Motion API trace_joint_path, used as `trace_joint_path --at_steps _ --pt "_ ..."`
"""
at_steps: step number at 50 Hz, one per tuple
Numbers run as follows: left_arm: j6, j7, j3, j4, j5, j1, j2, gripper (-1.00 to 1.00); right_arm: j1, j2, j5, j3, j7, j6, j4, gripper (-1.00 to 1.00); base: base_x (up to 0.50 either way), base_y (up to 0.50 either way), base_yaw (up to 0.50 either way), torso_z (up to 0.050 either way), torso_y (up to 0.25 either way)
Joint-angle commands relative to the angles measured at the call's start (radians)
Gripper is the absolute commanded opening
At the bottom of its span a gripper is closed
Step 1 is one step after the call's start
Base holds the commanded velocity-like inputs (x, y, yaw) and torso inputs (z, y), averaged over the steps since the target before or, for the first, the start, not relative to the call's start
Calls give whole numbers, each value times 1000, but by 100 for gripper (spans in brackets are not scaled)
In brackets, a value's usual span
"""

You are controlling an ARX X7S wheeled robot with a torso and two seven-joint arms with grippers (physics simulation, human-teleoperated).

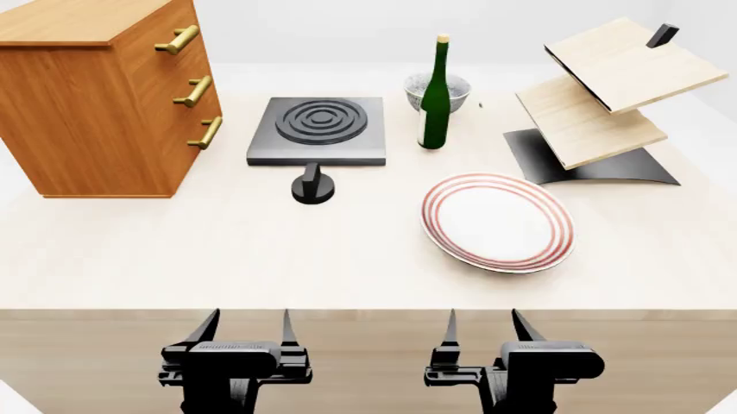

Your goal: Turn on the stove.

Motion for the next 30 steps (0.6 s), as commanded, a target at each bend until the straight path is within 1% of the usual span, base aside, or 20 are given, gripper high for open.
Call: trace_joint_path --at_steps 1,6,11,15,16,17,18,19,20,22,24,26,28,30 --pt "6 -10 10 -8 -10 -2 -10 100 1 15 15 -18 18 0 0 100 0 0 0 0 0" --pt "5 -34 38 15 -25 1 -30 100 -6 33 10 -29 70 -3 -19 100 0 0 0 0 0" --pt "5 -50 50 9 -41 -6 -41 100 2 46 24 -45 76 -9 -5 100 0 0 0 0 0" --pt "-54 -103 54 5 -10 -31 -48 100 16 52 29 -50 96 32 -14 100 0 0 0 0 0" --pt "-60 -102 49 15 -23 -36 -50 100 19 53 22 -48 110 34 -22 100 0 0 0 0 0" --pt "-104 -105 48 49 -25 -45 -55 100 28 54 21 -39 127 67 -48 100 0 0 0 0 0" --pt "-244 -80 47 159 -68 -53 -64 100 45 60 38 -33 124 174 -122 100 0 0 0 0 0" --pt "-266 -91 55 204 -51 -53 -72 100 52 65 36 -37 128 237 -162 100 0 0 0 0 0" --pt "-394 -82 61 328 -66 -64 -84 100 64 72 32 -42 133 349 -261 100 0 0 0 0 0" --pt "-539 -84 52 427 -93 -94 -89 100 70 89 20 -58 132 425 -351 100 0 0 0 0 0" --pt "-749 -93 23 559 -140 -160 -91 100 94 102 18 -65 129 567 -483 100 0 0 0 0 0" --pt "-869 -96 6 645 -173 -198 -93 100 120 104 34 -53 126 668 -565 100 0 0 0 0 0" --pt "-1039 -101 -22 741 -223 -244 -88 100 154 100 65 -35 119 791 -661 100 0 0 0 0 0" --pt "-1082 -111 -29 775 -231 -260 -89 100 172 100 76 -30 121 852 -708 100 0 0 0 0 0"
